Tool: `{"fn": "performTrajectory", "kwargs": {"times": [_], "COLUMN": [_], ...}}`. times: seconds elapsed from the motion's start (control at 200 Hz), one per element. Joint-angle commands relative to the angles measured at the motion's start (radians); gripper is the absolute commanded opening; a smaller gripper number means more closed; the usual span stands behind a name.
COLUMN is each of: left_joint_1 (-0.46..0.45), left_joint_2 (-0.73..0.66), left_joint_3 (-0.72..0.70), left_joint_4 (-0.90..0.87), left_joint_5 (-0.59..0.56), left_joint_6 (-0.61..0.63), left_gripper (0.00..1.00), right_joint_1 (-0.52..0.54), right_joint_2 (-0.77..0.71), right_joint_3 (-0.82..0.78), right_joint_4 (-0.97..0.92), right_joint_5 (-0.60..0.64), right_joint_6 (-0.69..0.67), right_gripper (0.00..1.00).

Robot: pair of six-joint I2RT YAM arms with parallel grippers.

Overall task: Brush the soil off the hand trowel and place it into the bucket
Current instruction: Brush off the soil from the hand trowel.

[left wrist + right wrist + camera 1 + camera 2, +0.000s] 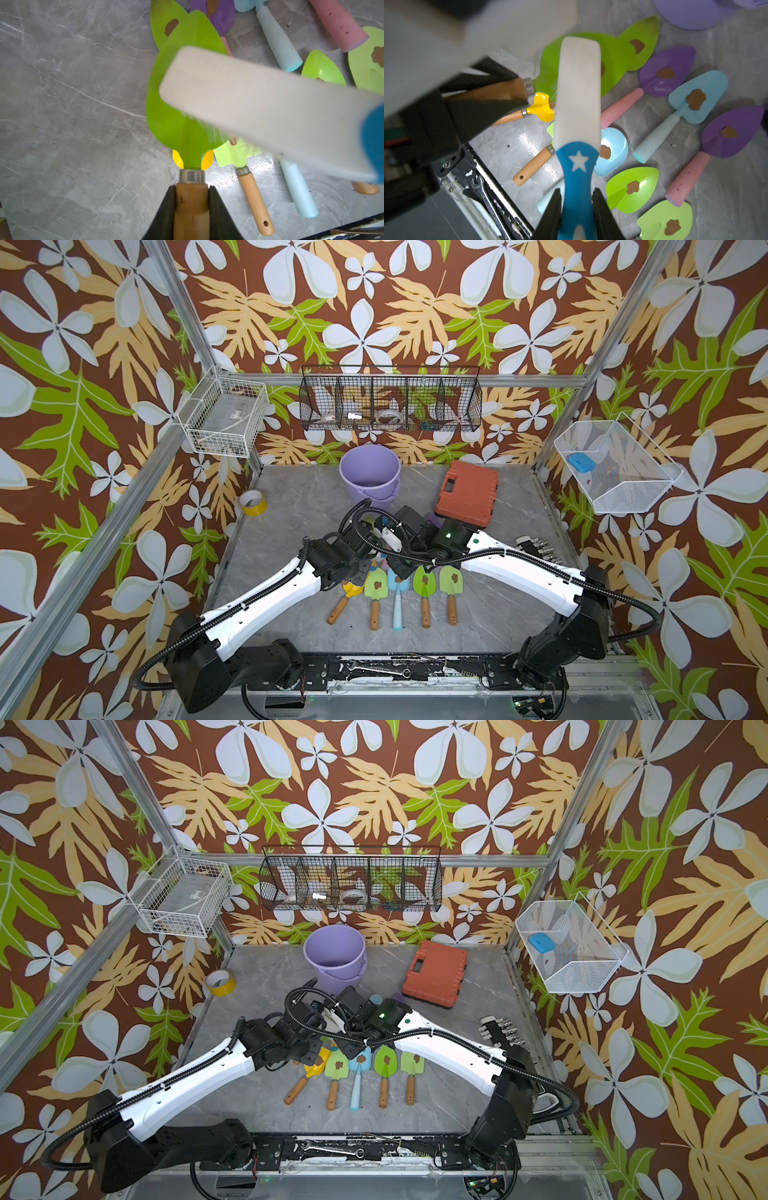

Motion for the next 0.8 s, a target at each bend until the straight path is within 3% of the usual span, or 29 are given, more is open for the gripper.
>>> {"fn": "performTrajectory", "kwargs": {"times": [0.0,0.13,0.31,0.576,0.796], "left_joint_1": [-0.001,-0.029,-0.053,-0.053,-0.052], "left_joint_2": [0.002,0.011,0.019,0.021,0.018], "left_joint_3": [0.016,0.006,-0.024,-0.019,-0.030], "left_joint_4": [0.007,0.006,0.024,0.034,0.052], "left_joint_5": [-0.002,-0.031,-0.034,-0.049,-0.034], "left_joint_6": [0.031,0.030,0.021,0.030,0.026], "left_gripper": [0.00,0.00,0.00,0.00,0.00], "right_joint_1": [0.009,-0.013,-0.072,-0.029,-0.017], "right_joint_2": [0.016,0.071,0.071,-0.026,-0.080], "right_joint_3": [-0.014,0.012,0.029,0.008,-0.119], "right_joint_4": [-0.029,-0.057,-0.004,-0.006,0.098], "right_joint_5": [-0.036,0.110,0.159,0.086,0.031], "right_joint_6": [-0.004,0.012,0.027,0.062,0.103], "right_gripper": [0.00,0.00,0.00,0.00,0.00]}}
